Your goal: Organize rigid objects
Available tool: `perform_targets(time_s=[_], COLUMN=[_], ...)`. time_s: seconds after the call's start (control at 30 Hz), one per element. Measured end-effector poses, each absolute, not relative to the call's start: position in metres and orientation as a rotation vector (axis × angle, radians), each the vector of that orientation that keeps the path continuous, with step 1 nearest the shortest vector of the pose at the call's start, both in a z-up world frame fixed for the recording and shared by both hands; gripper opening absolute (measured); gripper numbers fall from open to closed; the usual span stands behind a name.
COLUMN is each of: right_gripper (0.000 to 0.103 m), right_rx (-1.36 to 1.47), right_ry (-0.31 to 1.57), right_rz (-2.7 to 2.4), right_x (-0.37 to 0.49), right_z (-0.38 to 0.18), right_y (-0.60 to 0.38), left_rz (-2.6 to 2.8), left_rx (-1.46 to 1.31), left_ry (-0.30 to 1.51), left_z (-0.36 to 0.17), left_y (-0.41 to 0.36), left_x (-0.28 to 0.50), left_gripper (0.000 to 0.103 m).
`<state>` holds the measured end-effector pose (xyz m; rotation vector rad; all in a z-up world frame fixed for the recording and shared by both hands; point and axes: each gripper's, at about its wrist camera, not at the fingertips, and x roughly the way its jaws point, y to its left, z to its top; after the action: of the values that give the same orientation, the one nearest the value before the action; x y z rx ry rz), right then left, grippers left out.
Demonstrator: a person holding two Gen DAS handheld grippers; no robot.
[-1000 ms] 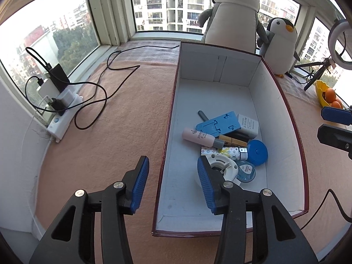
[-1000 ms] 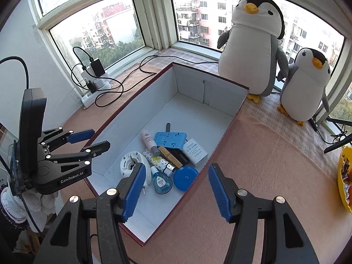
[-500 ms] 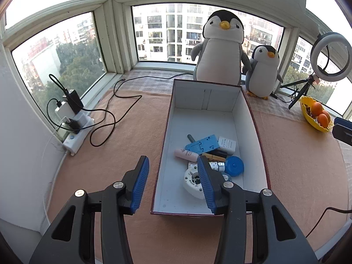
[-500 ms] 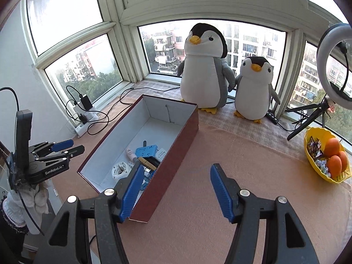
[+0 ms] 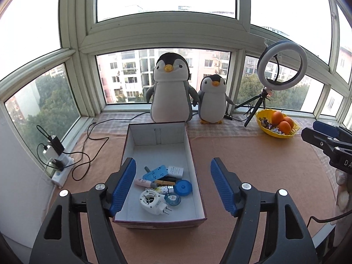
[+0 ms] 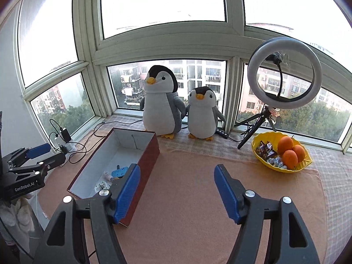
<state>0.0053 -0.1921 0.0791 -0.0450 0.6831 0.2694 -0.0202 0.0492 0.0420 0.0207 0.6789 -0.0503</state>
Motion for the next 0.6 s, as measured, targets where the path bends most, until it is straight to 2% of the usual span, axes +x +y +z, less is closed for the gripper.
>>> perform_targets(time_s=[0.6], right_gripper=[0.068], right_rx=[-0.051], right_ry=[0.694], right_rz=[0.274], right_x=[-0.008], right_z=[0.068], right_y=[-0.177], left_rz=[-0.011], left_rx=[-0.016], left_ry=[0.745], left_z=[0.02], left_y=[0.051], left_x=[-0.029], left_gripper=[0.071])
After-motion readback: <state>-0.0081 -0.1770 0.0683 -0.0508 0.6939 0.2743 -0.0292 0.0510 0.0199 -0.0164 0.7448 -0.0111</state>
